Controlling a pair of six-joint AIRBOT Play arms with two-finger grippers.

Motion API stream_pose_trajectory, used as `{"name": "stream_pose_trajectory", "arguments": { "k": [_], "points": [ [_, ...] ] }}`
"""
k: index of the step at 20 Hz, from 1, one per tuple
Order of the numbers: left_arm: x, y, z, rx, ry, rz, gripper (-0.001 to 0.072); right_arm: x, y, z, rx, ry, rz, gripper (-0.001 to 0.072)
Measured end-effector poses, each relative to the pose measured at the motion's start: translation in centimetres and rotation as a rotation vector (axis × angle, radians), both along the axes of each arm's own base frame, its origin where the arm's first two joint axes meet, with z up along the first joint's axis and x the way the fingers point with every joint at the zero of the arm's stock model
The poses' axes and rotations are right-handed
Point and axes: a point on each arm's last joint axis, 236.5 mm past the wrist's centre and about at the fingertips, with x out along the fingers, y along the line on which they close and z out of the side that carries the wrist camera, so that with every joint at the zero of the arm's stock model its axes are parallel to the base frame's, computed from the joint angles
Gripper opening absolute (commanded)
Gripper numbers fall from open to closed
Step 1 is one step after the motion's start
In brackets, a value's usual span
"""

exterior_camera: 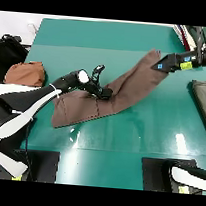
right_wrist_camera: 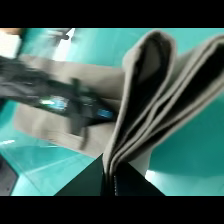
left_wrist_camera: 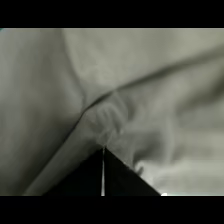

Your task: Fold the shirts.

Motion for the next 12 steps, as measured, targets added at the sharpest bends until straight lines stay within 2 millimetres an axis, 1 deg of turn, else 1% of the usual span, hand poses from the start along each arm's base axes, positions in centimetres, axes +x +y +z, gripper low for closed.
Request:
{"name": "stream_pose_trajectory", "arguments": {
  "k": [2, 4, 5, 7, 9, 10, 11, 12],
  "points": [
    [0.1, -0.4, -0.4, -0.005, 0.008, 0.005, 0.0024, -0.9, 2.4, 1.7, 0.019, -0.028, 0.045, 0.0014],
    [0.4, -0.7, -0.5, -0.013, 0.006, 0.012, 0.0024, -1.7, 4.5, 2.8, 0.039, -0.041, 0.082, 0.0014],
    [0.5, -0.8, -0.2, -0.018, 0.003, 0.011, 0.0023, -2.1, 5.5, 3.2, 0.049, -0.046, 0.103, 0.0014],
    [1.2, -0.8, 1.0, -0.030, -0.013, 0.010, 0.0023, -2.8, 7.3, 3.7, 0.066, -0.059, 0.135, 0.0014],
    [2.7, 0.2, 3.5, -0.039, -0.058, 0.014, 0.0024, -3.3, 9.1, 4.2, 0.083, -0.073, 0.162, 0.0015],
    [3.5, 1.2, 5.2, -0.035, -0.083, 0.014, 0.0023, -3.7, 10.2, 4.3, 0.090, -0.081, 0.179, 0.0015],
    [4.4, 2.5, 6.9, -0.028, -0.116, 0.019, 0.0024, -4.1, 11.4, 4.5, 0.102, -0.088, 0.200, 0.0015],
    [5.6, 4.3, 9.3, -0.021, -0.164, 0.036, 0.0024, -4.5, 12.8, 4.6, 0.117, -0.092, 0.219, 0.0015]
  ]
}}
